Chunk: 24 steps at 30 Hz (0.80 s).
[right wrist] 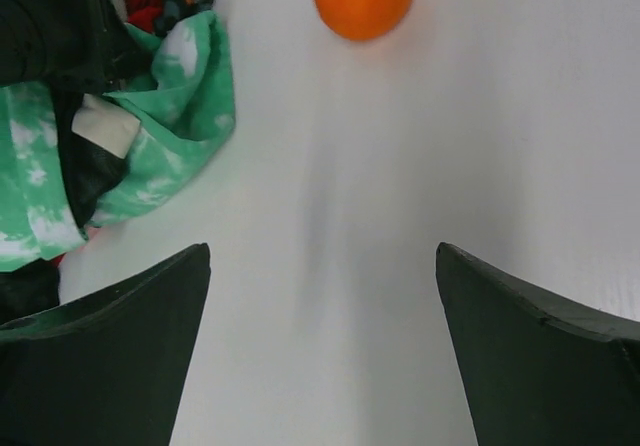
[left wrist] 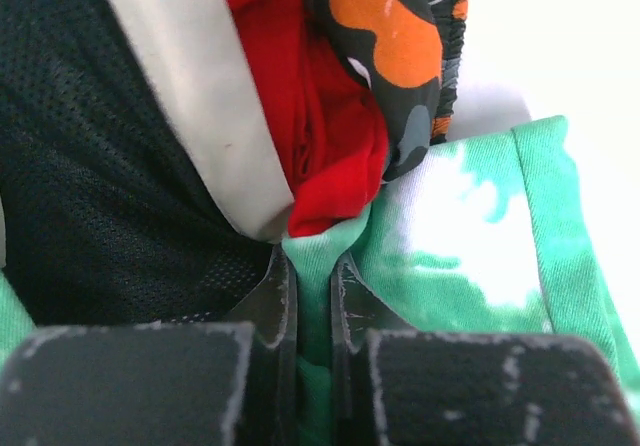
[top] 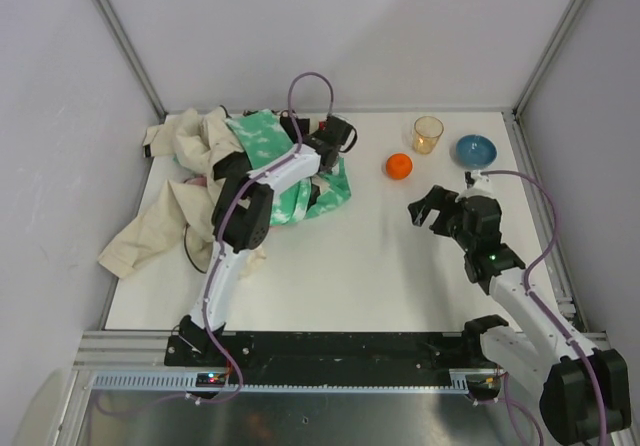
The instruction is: Pick out a specific cloth from the pile
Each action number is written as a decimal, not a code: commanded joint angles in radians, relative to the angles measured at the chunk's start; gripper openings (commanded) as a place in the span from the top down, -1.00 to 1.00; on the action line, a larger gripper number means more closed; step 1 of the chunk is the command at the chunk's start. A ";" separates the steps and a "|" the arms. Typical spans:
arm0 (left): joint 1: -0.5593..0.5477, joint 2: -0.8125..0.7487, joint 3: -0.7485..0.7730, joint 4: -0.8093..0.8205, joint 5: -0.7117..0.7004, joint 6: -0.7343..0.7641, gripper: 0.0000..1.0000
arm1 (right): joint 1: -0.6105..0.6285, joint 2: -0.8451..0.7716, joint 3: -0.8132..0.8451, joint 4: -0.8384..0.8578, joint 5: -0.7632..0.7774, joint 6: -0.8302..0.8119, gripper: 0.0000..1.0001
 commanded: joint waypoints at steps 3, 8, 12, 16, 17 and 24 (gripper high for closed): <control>0.064 -0.342 -0.092 -0.098 0.189 -0.082 0.98 | 0.052 0.125 0.030 0.322 -0.160 -0.003 -0.99; 0.131 -0.569 -0.164 -0.097 0.300 -0.118 0.99 | 0.152 0.380 0.225 0.340 -0.146 -0.055 -0.99; 0.221 -0.713 -0.252 -0.094 0.409 -0.152 0.99 | 0.196 0.584 0.386 0.355 -0.179 -0.055 -0.99; 0.310 -0.824 -0.355 -0.071 0.506 -0.169 0.99 | 0.231 0.717 0.538 0.356 -0.193 -0.051 -0.99; 0.332 -0.842 -0.375 -0.061 0.533 -0.174 0.99 | 0.237 0.735 0.567 0.354 -0.193 -0.049 -0.99; 0.463 -0.859 -0.493 -0.018 0.786 -0.198 0.30 | 0.296 0.809 0.647 0.336 -0.183 -0.051 -0.99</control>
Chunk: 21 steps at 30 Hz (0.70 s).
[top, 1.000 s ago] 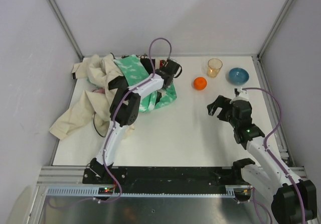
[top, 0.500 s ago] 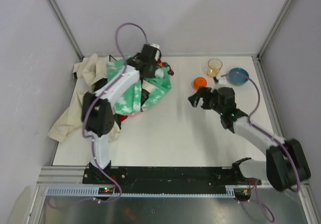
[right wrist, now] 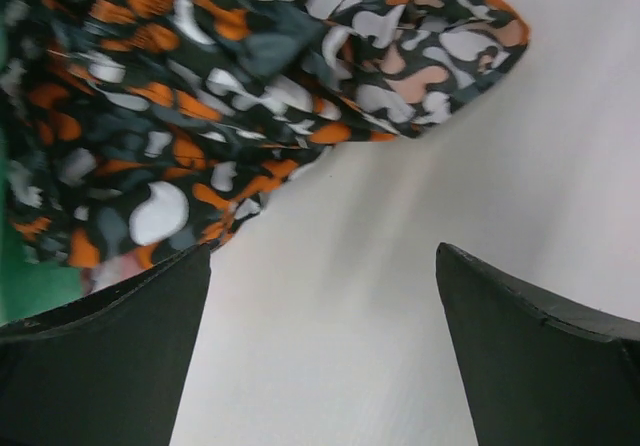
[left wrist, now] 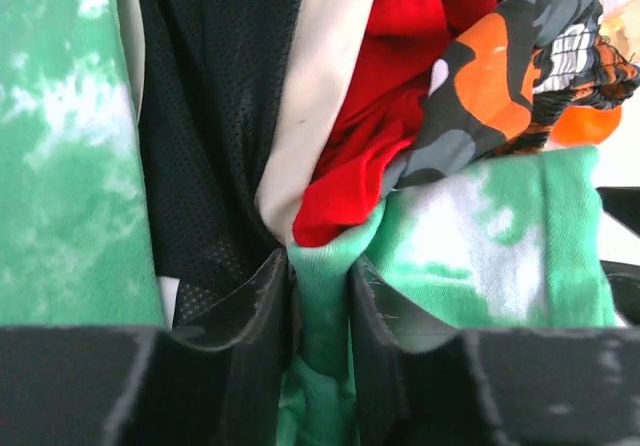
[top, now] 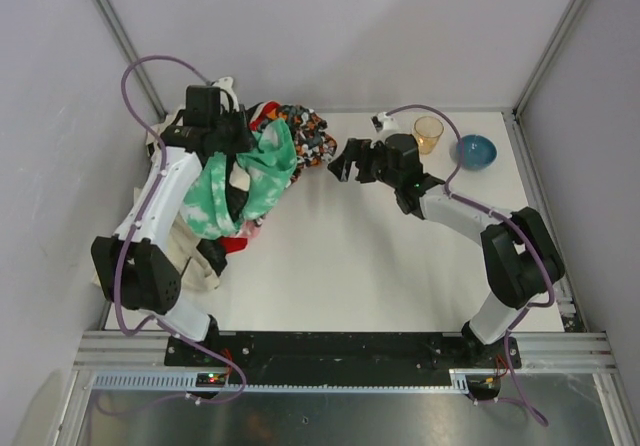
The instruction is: Pick out a specific cloth from the pile
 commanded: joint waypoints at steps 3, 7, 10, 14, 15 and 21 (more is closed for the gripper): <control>0.068 -0.022 -0.099 0.071 0.141 -0.029 0.08 | 0.037 0.005 0.048 0.003 0.031 -0.024 -0.99; 0.134 -0.040 -0.180 0.085 0.145 -0.069 0.02 | 0.037 -0.013 0.048 -0.015 0.041 -0.034 -0.99; 0.191 -0.072 -0.237 0.099 0.120 -0.099 0.06 | 0.047 -0.015 0.053 0.001 0.040 -0.034 -0.99; 0.243 -0.100 -0.298 0.107 0.056 -0.129 0.28 | 0.059 0.004 0.087 -0.010 0.046 -0.042 -0.99; 0.256 -0.104 -0.312 0.108 0.042 -0.137 0.35 | 0.062 0.010 0.098 -0.017 0.048 -0.047 -0.99; 0.339 -0.118 -0.378 0.131 0.040 -0.176 0.58 | 0.113 0.098 0.237 -0.057 0.068 -0.120 -0.99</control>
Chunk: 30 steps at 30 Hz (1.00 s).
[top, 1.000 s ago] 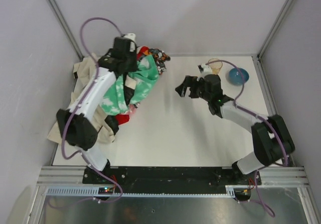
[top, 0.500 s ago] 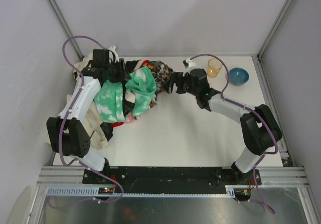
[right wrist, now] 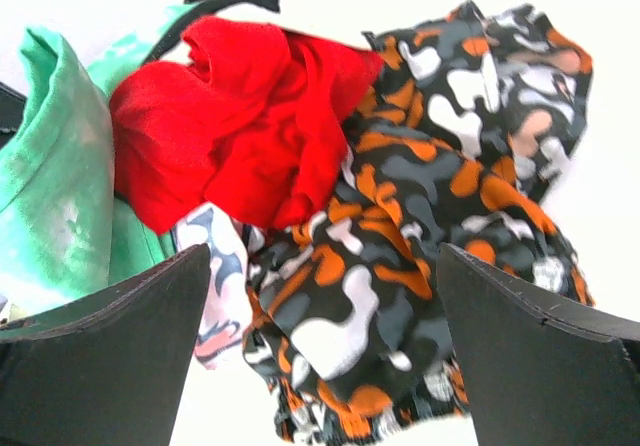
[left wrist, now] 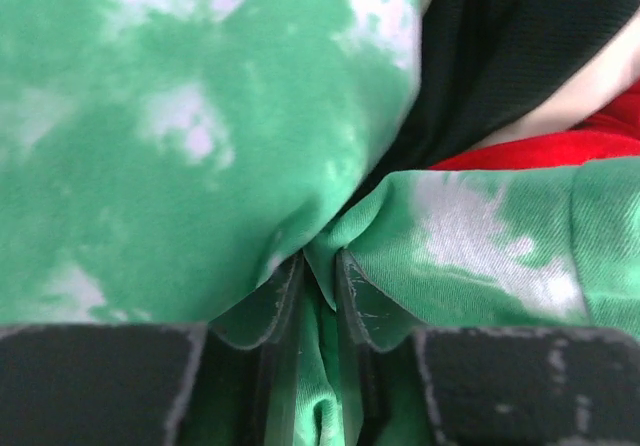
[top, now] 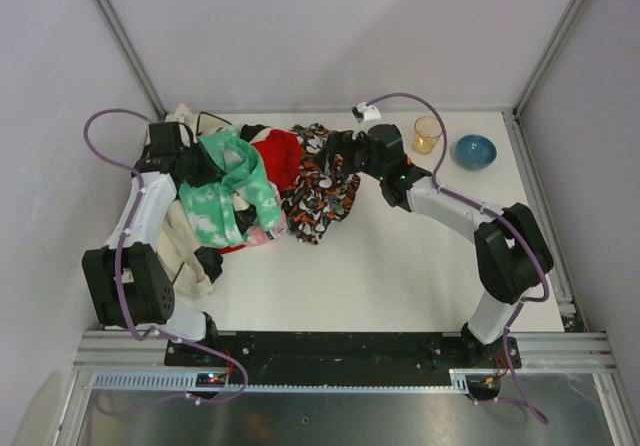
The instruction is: Pick out a specific cloth from the pile
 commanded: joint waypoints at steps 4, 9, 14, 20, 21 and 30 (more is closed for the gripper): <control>0.096 -0.035 -0.064 0.041 -0.063 -0.034 0.64 | 0.074 0.220 0.357 -0.136 0.046 -0.123 -0.99; 0.111 -0.039 -0.086 0.057 -0.047 -0.030 0.67 | 0.097 0.474 0.643 -0.313 0.017 -0.130 -0.99; 0.128 -0.033 -0.103 0.077 -0.017 -0.025 0.69 | 0.129 0.668 0.826 -0.353 -0.083 -0.110 -0.99; 0.139 -0.030 -0.113 0.090 -0.011 -0.030 0.69 | 0.150 0.825 1.069 -0.486 -0.127 -0.097 -0.41; 0.139 -0.030 -0.114 0.092 -0.017 -0.033 0.69 | 0.151 0.818 1.072 -0.492 -0.125 -0.090 -0.08; 0.141 -0.010 -0.100 0.094 -0.127 -0.072 0.70 | 0.158 0.443 0.926 -0.583 0.119 -0.137 0.94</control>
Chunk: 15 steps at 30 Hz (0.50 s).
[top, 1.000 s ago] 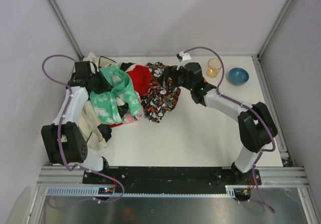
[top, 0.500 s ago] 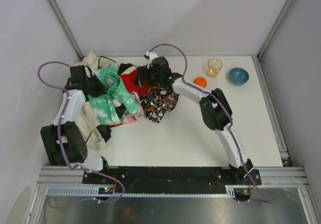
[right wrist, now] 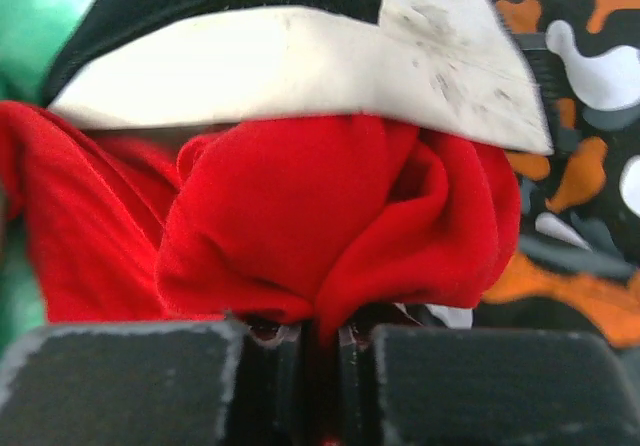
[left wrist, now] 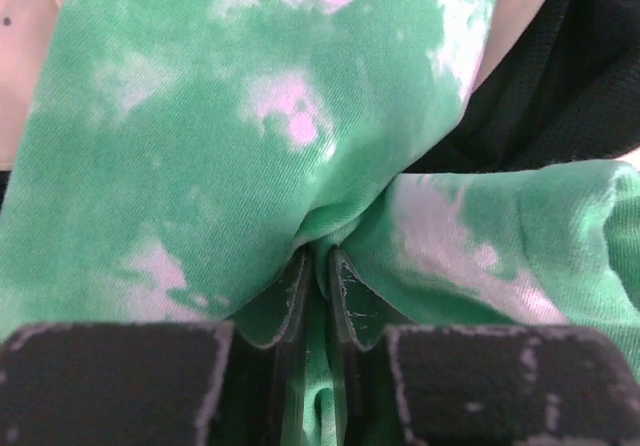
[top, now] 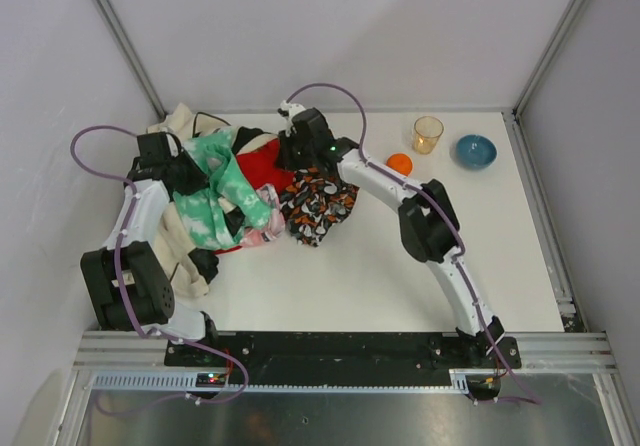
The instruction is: Pick out a specific cloth from the pile
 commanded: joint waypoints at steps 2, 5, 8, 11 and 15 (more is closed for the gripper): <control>0.032 0.009 0.005 0.015 -0.145 -0.018 0.70 | 0.009 -0.309 -0.020 -0.089 0.206 -0.059 0.99; 0.032 0.017 0.004 0.015 -0.160 -0.023 0.71 | 0.008 -0.369 0.033 -0.143 0.274 -0.105 1.00; 0.032 0.029 0.006 0.015 -0.163 -0.027 0.72 | 0.000 -0.389 0.119 -0.183 0.321 -0.154 0.95; 0.032 0.041 0.007 0.017 -0.167 -0.028 0.73 | -0.010 -0.402 0.181 -0.190 0.339 -0.184 0.99; 0.031 0.066 0.010 0.016 -0.164 -0.027 0.75 | -0.017 -0.435 0.228 -0.086 0.297 -0.214 1.00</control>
